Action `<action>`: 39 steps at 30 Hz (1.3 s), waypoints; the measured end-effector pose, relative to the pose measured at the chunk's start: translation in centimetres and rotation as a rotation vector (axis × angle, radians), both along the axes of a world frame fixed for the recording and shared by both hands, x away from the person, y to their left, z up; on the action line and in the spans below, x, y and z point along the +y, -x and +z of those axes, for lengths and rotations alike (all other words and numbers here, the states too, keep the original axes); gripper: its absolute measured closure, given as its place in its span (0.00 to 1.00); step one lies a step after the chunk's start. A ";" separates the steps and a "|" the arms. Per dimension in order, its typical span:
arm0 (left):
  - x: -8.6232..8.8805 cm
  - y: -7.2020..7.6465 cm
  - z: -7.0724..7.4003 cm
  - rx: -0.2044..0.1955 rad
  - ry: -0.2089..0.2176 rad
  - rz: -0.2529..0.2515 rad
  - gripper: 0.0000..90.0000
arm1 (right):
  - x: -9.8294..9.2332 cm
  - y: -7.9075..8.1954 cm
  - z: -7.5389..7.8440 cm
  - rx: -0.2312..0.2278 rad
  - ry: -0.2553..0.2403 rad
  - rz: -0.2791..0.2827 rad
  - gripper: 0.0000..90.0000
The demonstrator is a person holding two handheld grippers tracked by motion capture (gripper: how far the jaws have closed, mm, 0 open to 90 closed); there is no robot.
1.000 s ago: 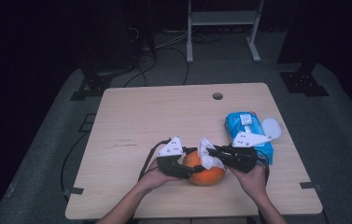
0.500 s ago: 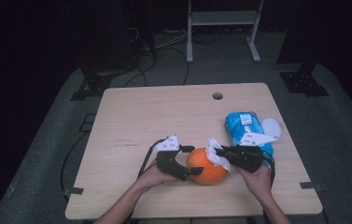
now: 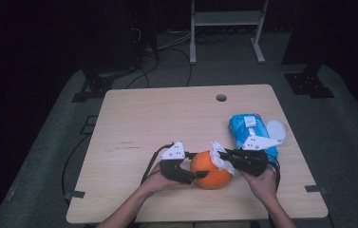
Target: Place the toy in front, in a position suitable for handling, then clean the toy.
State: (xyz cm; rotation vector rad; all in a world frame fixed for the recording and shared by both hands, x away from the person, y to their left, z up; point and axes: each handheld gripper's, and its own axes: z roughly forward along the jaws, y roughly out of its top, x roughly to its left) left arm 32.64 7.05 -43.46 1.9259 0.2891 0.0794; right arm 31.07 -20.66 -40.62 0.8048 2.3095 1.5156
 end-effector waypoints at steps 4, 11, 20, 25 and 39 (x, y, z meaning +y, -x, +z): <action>0.1 0.0 0.2 -0.006 0.014 0.006 0.36 | 0.1 0.0 0.3 -0.006 -0.010 -0.002 0.91; 0.5 0.1 0.9 -0.028 0.004 0.009 0.37 | 0.5 0.2 0.8 -0.023 -0.015 0.002 0.91; 0.3 0.4 1.0 -0.060 -0.035 0.002 0.38 | 1.5 0.4 1.4 -0.048 -0.014 0.030 0.90; 0.5 0.2 0.8 -0.051 -0.037 0.009 0.39 | 0.9 -0.3 0.3 -0.010 -0.015 0.012 0.90; 0.3 0.5 1.6 -0.044 0.010 0.006 0.41 | 0.0 -0.1 0.8 -0.011 -0.063 -0.010 0.91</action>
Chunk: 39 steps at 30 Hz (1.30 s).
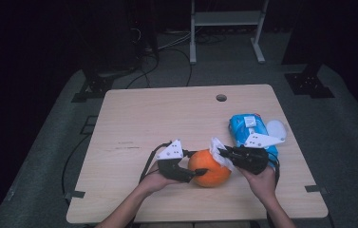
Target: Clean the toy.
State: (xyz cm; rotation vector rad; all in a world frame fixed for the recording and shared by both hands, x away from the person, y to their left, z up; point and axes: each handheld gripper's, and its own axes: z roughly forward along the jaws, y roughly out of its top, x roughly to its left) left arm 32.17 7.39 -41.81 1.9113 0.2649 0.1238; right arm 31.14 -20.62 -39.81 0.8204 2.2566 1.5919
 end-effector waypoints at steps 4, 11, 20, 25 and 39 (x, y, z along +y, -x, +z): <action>-0.2 0.2 0.6 -0.028 -0.014 0.007 0.41 | 1.0 0.7 1.4 -0.048 -0.031 0.040 0.91; 0.3 0.1 0.8 -0.032 -0.043 0.026 0.42 | 0.5 -0.1 -0.1 -0.011 0.007 0.015 0.91; 0.0 -0.1 0.3 -0.025 -0.064 0.039 0.42 | 1.2 0.1 -0.3 -0.005 0.001 0.023 0.91; 0.0 0.1 0.7 -0.025 -0.076 0.049 0.42 | 1.8 0.7 0.5 -0.048 0.005 0.053 0.91; -0.4 0.2 1.0 -0.034 -0.109 0.085 0.39 | 2.5 1.2 0.8 -0.082 0.031 0.086 0.91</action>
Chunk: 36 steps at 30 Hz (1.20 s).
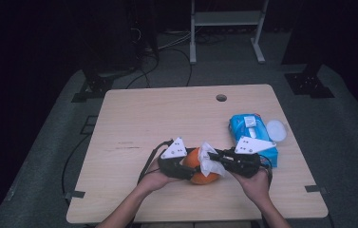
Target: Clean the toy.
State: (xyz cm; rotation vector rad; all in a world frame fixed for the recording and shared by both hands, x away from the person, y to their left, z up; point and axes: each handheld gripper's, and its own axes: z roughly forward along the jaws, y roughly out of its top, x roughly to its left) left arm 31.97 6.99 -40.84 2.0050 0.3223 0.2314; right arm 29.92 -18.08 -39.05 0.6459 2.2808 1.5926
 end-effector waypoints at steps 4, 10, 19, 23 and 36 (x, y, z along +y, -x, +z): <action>0.0 -0.1 -0.1 0.027 0.024 -0.032 0.26 | -0.9 -0.8 -0.8 0.032 0.011 -0.030 0.91; 0.5 -1.4 -1.2 0.096 0.065 -0.027 0.13 | -2.0 -1.4 -1.5 0.057 0.012 -0.069 0.91; -0.2 -0.7 -1.5 0.049 0.061 0.027 0.33 | -1.5 -0.5 -0.8 0.022 -0.018 -0.038 0.91; -0.6 -0.3 -1.4 0.047 0.057 -0.008 0.32 | -1.0 -0.3 -0.4 -0.011 0.017 -0.015 0.91; -1.2 -0.3 -2.4 0.058 0.063 -0.053 0.28 | -1.6 -0.1 -0.4 -0.015 0.027 -0.018 0.91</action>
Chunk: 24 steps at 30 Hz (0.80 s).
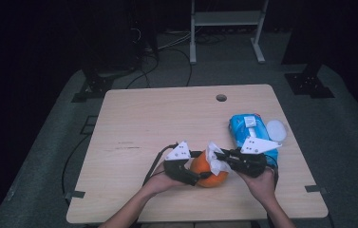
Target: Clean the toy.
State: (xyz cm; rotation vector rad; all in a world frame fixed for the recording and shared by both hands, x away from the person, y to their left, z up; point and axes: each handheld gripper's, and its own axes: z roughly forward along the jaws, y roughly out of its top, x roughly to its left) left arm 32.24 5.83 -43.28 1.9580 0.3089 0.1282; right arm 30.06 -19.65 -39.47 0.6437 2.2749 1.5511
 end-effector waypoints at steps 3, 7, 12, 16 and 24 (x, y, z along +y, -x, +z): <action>0.0 0.3 0.1 -0.022 -0.015 -0.013 0.37 | 0.4 0.4 0.4 -0.022 0.012 0.013 0.91; 0.1 0.4 0.0 -0.035 -0.023 -0.036 0.38 | -0.5 -0.5 0.2 0.000 0.043 -0.067 0.91; 0.5 0.0 0.1 -0.019 -0.009 -0.018 0.36 | -1.6 -0.7 -0.7 0.033 0.050 -0.080 0.91; 0.4 0.1 0.2 -0.005 0.005 -0.006 0.40 | -0.7 0.1 0.1 0.005 0.004 -0.034 0.91; 0.3 0.2 0.0 -0.015 0.001 -0.008 0.41 | 0.4 0.0 0.4 -0.029 0.053 -0.030 0.91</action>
